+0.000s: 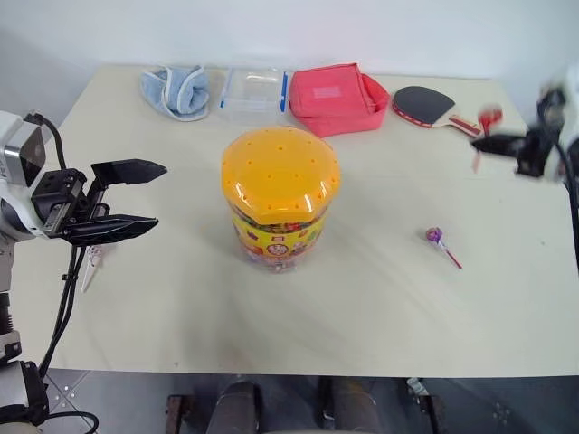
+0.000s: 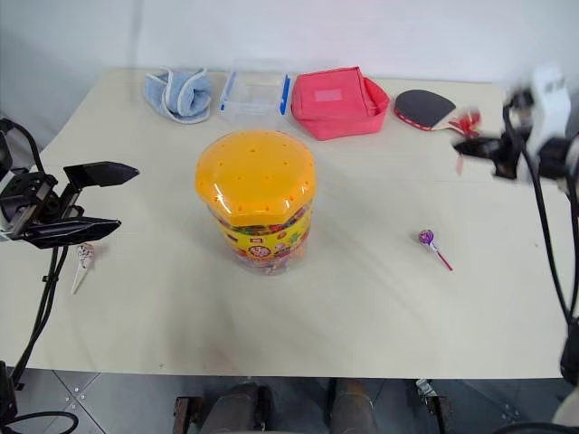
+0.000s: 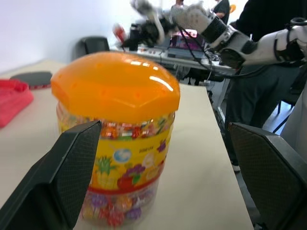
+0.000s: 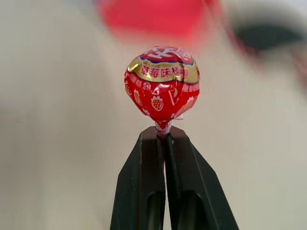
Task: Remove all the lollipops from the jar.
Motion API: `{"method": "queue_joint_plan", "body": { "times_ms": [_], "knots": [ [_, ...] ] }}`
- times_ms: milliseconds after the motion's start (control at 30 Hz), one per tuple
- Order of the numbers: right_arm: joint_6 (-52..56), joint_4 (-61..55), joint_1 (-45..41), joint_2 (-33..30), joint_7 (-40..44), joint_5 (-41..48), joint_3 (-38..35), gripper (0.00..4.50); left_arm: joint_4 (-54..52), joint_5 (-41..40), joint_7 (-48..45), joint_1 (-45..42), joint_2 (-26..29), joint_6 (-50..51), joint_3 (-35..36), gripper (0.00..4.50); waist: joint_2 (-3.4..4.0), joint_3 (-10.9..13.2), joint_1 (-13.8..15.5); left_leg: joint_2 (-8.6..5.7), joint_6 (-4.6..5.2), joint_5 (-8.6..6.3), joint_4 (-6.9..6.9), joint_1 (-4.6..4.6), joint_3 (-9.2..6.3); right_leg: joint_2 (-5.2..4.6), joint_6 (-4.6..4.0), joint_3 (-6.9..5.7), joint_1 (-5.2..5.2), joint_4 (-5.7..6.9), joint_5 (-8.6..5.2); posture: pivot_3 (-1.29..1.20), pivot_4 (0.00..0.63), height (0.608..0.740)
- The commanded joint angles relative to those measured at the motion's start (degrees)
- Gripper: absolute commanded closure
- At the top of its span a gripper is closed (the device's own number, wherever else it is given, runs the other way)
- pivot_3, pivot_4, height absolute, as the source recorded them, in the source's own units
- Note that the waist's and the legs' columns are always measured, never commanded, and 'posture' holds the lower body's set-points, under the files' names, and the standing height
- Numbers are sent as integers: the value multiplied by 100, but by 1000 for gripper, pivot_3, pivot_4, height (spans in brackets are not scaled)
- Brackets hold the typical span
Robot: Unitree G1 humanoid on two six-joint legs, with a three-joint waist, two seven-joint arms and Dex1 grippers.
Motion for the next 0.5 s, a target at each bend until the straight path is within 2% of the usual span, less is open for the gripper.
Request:
{"method": "queue_joint_plan", "body": {
  "times_ms": [33, 167, 333, 467, 500],
  "knots": [
    [-309, 453, 330, -263, 396, -420, 97, 4425, -32, 205, 107, 71, 210, -41, 73, 0, 10, 6, -52, 1, -1, 1, -4, 0, 0, 1, -1, 0, -2, 0, 0, 0, 150, 740],
    [-412, 836, 435, -111, 326, -709, 123, 4425, -70, 324, 249, 173, 290, 75, 50, 0, 35, 21, -148, 0, -1, 1, -3, 4, 18, -2, 0, 10, -3, 1, 0, 0, 150, 740],
    [-823, 1382, 762, 84, 256, -1049, 130, 4425, -147, 634, 754, 396, 379, 152, 70, 0, 34, 21, -114, 4, -2, 1, -4, 13, 20, -1, 0, 11, -1, 3, 0, 0, 150, 740],
    [-890, 1371, 882, 189, 386, -1125, 76, 4425, -240, 530, 624, 524, 315, 52, 206, 0, 35, 21, -97, 3, -2, 1, -1, 12, 22, -4, 0, 13, -1, 5, 0, 0, 150, 740],
    [-889, 1374, 901, 210, 391, -1131, 48, 4220, -254, 534, 694, 519, 270, -7, 259, 0, 35, 21, -92, 3, -3, 1, -1, 13, 21, -4, 0, 12, 0, 5, 0, 0, 150, 740]
  ]
}}
